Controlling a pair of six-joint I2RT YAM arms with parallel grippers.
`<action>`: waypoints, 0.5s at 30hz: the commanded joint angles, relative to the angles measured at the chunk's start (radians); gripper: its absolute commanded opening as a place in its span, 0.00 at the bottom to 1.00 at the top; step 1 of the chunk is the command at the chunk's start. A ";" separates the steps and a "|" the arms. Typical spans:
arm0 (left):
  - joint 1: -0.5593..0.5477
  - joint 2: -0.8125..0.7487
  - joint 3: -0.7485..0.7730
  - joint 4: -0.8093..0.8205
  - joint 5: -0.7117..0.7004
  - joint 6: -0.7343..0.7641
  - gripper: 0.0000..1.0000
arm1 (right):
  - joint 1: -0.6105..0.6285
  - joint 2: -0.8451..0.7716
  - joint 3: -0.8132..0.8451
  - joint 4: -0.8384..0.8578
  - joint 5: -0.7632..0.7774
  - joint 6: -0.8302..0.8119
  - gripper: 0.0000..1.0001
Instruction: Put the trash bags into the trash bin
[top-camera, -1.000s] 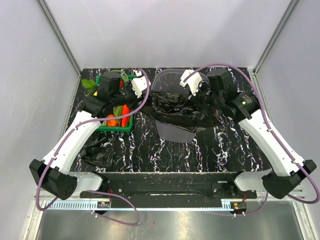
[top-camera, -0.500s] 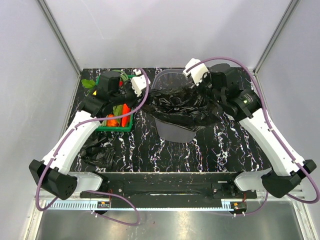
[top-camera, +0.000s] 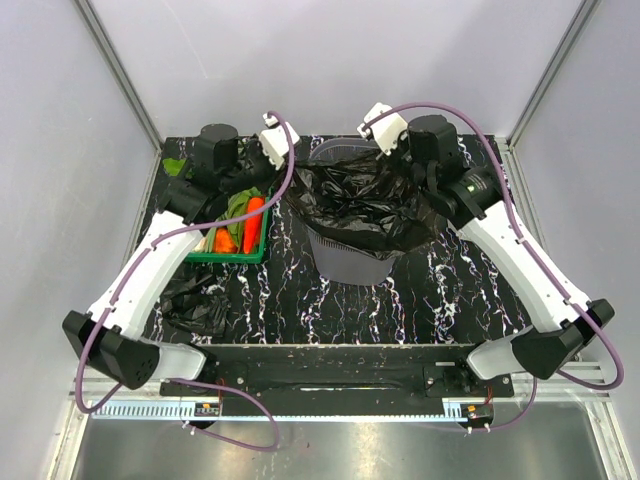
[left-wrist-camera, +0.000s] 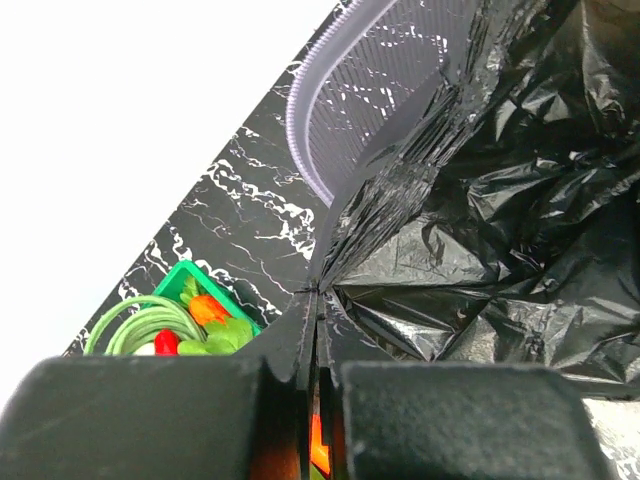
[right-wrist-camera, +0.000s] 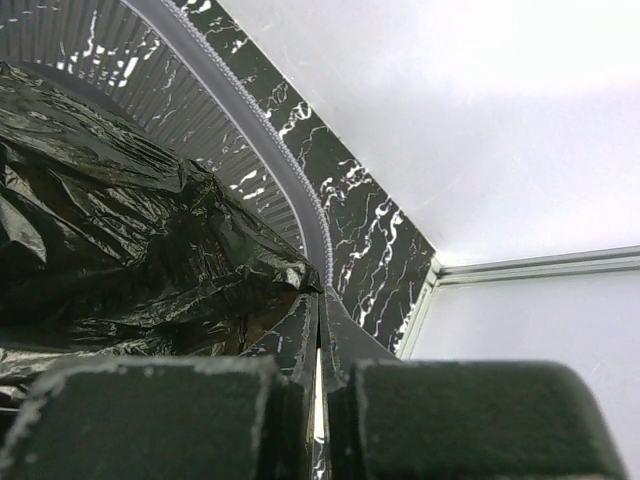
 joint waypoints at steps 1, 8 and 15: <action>0.006 0.040 0.062 0.105 -0.054 -0.040 0.00 | -0.020 0.015 0.018 0.090 0.052 -0.046 0.03; 0.006 0.072 0.052 0.164 -0.127 -0.092 0.00 | -0.032 0.041 0.024 0.131 0.072 -0.092 0.03; 0.004 0.110 0.053 0.159 -0.130 -0.092 0.00 | -0.058 0.084 0.037 0.165 0.074 -0.126 0.04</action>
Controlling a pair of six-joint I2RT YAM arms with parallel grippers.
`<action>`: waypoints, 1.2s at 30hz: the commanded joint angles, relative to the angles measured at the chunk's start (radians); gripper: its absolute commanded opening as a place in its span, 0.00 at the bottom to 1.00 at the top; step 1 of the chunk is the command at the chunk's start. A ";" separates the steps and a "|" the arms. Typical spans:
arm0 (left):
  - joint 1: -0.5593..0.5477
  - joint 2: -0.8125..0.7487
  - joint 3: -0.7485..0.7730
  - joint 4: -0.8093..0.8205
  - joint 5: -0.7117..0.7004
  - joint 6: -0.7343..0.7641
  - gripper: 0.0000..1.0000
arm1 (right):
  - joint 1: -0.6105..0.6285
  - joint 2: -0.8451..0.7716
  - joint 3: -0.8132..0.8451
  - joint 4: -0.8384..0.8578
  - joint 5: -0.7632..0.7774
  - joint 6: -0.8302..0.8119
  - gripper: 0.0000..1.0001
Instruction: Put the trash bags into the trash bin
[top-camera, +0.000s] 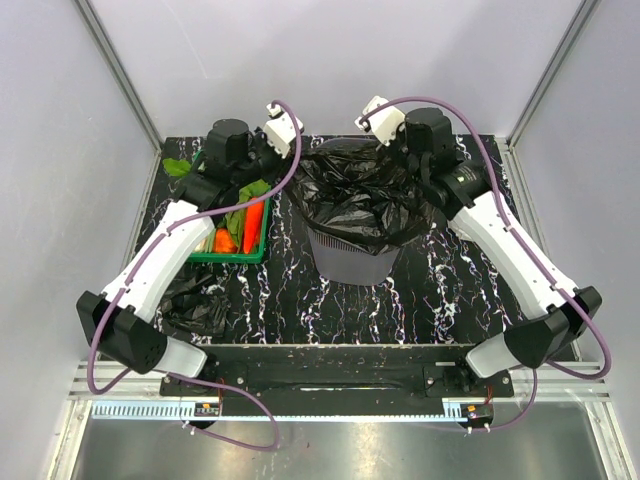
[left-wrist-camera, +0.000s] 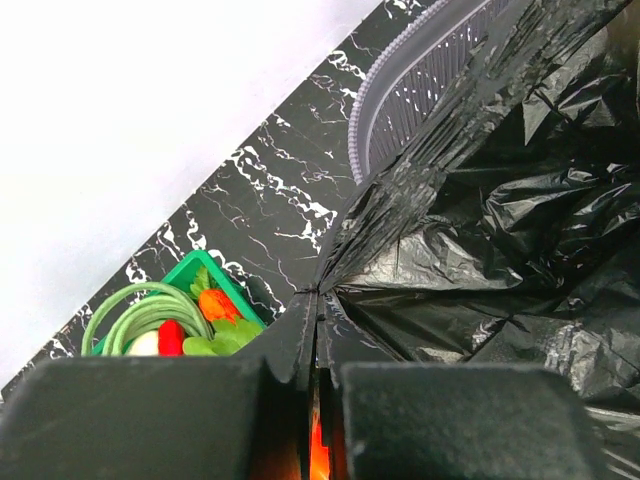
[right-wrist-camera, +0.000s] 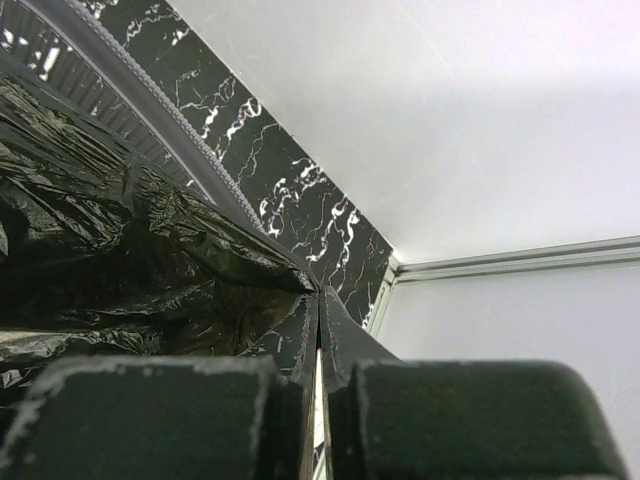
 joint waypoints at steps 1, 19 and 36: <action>0.004 0.017 0.031 0.056 -0.013 -0.017 0.01 | -0.022 0.024 0.029 0.069 0.022 -0.037 0.04; 0.001 0.039 0.041 0.059 0.007 0.021 0.06 | -0.085 0.095 0.029 0.106 -0.039 -0.060 0.07; 0.001 0.089 0.086 0.112 -0.074 -0.033 0.00 | -0.126 0.142 0.076 0.112 -0.076 -0.038 0.08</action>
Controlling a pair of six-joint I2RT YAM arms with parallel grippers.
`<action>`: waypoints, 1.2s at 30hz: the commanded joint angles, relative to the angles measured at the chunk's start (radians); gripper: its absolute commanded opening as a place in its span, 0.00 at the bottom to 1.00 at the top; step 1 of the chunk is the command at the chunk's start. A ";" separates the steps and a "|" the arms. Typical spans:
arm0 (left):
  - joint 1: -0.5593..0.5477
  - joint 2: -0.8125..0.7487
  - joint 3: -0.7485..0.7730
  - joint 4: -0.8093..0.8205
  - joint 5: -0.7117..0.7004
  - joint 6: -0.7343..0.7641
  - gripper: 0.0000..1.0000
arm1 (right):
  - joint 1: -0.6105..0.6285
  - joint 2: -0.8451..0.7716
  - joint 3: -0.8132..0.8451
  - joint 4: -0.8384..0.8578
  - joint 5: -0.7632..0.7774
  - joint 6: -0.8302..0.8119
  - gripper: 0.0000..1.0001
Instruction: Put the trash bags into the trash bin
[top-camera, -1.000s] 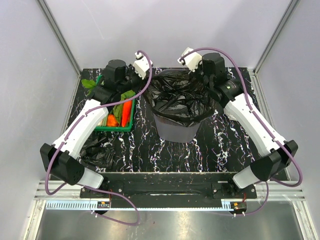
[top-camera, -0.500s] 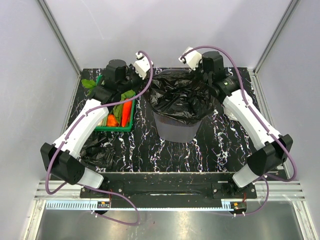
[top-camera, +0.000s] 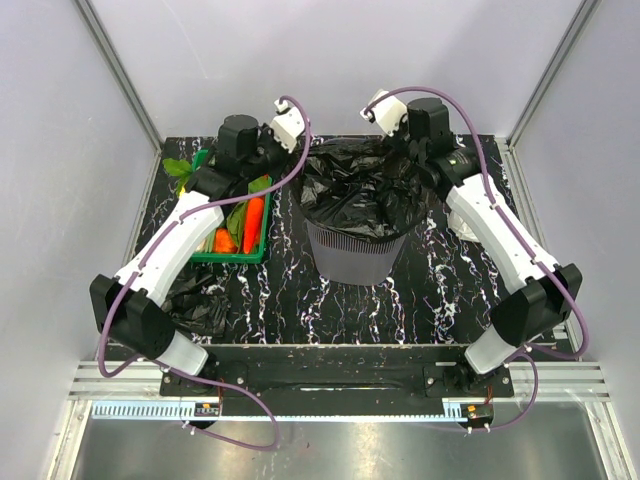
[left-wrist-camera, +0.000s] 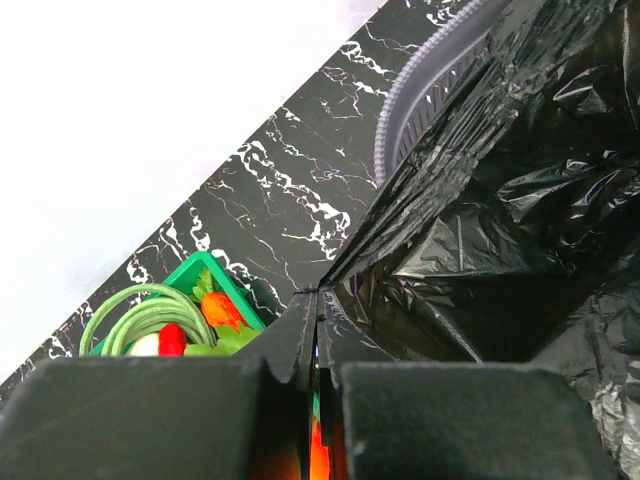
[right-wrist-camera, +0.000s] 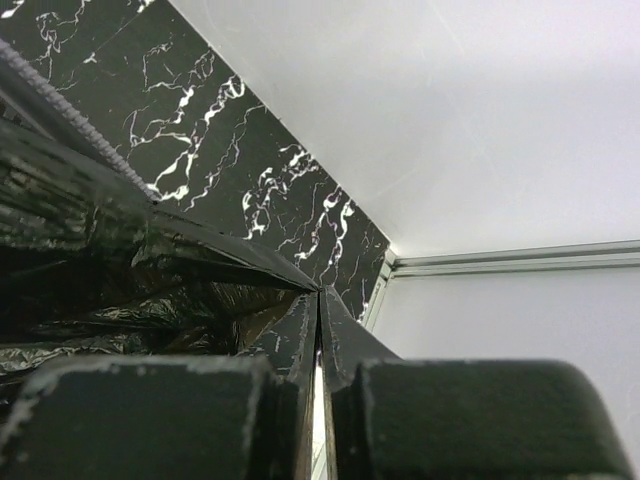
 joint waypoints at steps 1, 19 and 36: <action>0.001 -0.005 0.055 0.083 -0.058 -0.034 0.00 | -0.018 0.014 0.056 0.049 -0.019 0.011 0.08; 0.001 0.018 0.040 0.075 -0.110 -0.022 0.00 | -0.038 0.072 0.072 0.049 -0.037 0.033 0.08; 0.001 0.000 -0.021 0.067 -0.093 0.003 0.00 | -0.066 0.081 0.048 0.049 -0.094 0.052 0.03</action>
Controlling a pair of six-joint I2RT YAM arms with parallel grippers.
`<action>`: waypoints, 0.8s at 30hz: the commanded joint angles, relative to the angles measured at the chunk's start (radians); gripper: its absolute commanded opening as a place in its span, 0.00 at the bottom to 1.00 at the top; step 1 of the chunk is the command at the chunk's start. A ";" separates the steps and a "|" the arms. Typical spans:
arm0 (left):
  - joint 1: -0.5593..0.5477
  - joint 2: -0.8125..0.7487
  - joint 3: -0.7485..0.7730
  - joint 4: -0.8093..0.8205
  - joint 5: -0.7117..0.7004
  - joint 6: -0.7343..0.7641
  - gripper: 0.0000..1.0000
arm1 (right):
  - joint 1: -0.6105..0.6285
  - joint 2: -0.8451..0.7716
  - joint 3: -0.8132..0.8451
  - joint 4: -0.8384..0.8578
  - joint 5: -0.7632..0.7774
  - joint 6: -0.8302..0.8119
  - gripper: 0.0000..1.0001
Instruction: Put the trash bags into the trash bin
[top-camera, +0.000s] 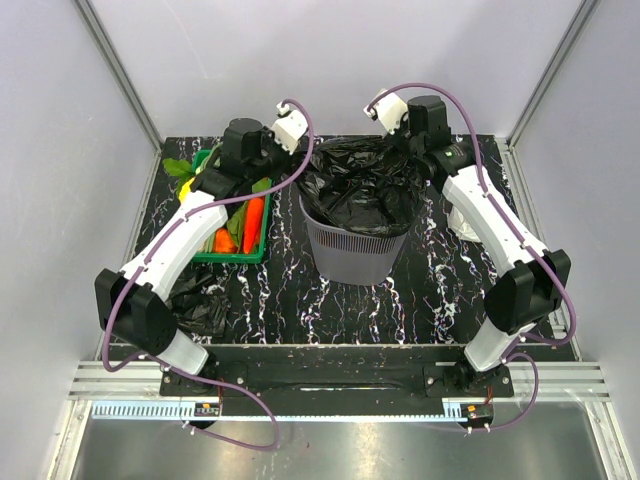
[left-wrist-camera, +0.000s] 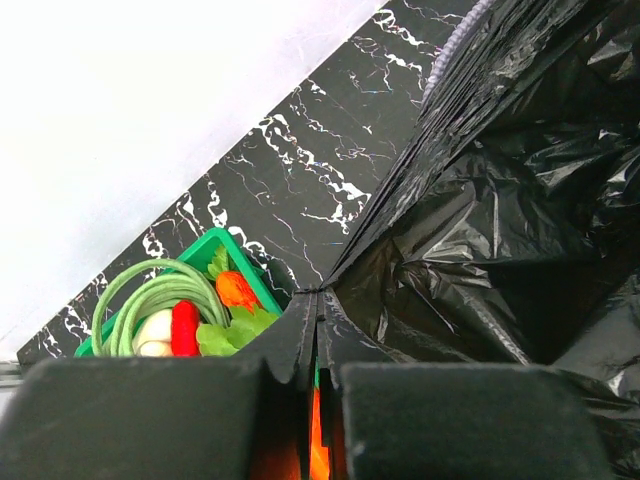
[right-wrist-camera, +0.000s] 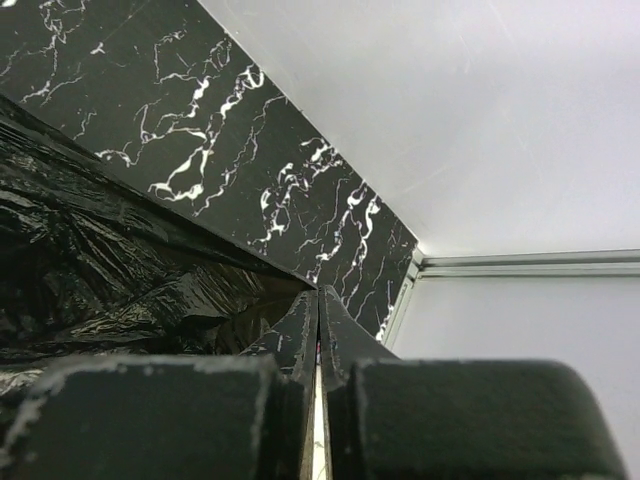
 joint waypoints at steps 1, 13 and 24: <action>0.001 -0.020 0.007 0.046 -0.005 -0.006 0.00 | -0.010 0.001 0.026 0.037 -0.039 0.028 0.02; 0.001 0.008 0.098 0.035 0.001 -0.060 0.06 | -0.033 0.014 0.084 0.037 -0.087 0.129 0.02; 0.001 0.027 0.113 0.053 -0.066 -0.083 0.04 | -0.040 0.068 0.130 0.037 -0.048 0.157 0.03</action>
